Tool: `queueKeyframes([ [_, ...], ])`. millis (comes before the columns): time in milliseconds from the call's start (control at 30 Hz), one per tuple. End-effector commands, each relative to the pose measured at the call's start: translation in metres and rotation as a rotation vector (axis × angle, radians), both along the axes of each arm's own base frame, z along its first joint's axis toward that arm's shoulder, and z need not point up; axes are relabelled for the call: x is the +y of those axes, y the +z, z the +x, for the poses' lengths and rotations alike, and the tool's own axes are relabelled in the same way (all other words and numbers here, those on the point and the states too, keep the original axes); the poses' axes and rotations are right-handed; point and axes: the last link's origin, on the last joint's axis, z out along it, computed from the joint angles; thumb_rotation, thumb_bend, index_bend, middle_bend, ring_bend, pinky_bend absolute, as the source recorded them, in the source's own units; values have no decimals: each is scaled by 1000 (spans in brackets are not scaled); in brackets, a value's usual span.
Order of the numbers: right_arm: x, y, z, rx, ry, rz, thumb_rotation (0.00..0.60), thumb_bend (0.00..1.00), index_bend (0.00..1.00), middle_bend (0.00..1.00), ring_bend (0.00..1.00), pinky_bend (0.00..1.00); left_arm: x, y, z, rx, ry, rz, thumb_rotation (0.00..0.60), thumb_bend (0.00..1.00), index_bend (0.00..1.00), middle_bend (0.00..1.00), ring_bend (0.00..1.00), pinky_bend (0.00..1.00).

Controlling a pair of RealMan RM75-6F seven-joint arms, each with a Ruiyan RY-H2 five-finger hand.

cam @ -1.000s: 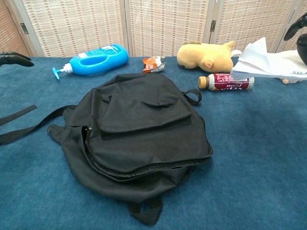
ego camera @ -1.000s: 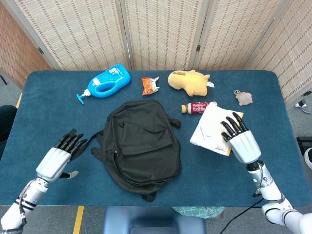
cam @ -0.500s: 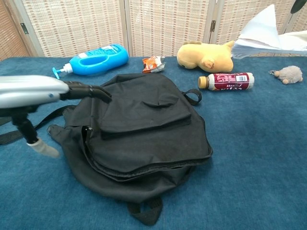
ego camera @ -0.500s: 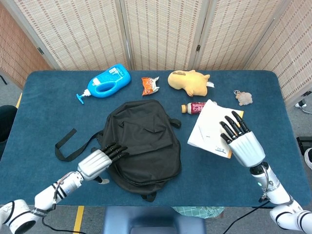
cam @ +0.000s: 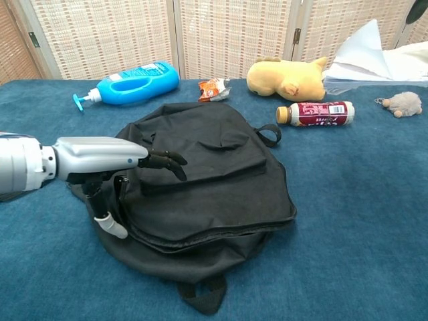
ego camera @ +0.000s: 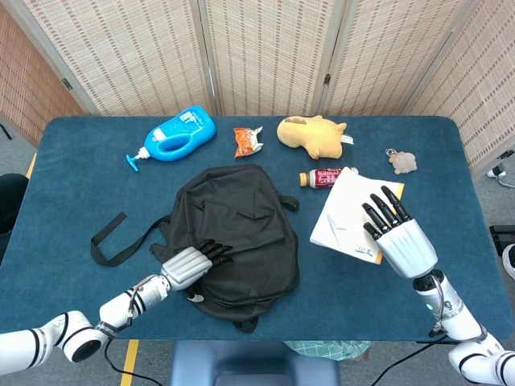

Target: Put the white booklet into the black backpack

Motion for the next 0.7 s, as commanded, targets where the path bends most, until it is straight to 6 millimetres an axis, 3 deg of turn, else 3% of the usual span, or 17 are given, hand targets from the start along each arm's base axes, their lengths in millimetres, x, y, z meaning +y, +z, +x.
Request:
queueKeyframes([
  [33, 0, -1, -1, 2, -4, 2, 600, 368, 749, 376, 241, 158, 5, -10, 5, -7, 22, -6, 600, 140, 198, 55, 66, 0],
  [333, 1, -5, -4, 3, -15, 12, 600, 369, 748, 376, 242, 158, 15, -28, 12, -34, 73, 1, 600, 168, 249, 62, 68, 0],
  [700, 0, -5, -7, -12, -22, 13, 600, 369, 749, 376, 238, 158, 17, -39, 5, -75, 113, 35, 600, 402, 434, 157, 137, 0],
])
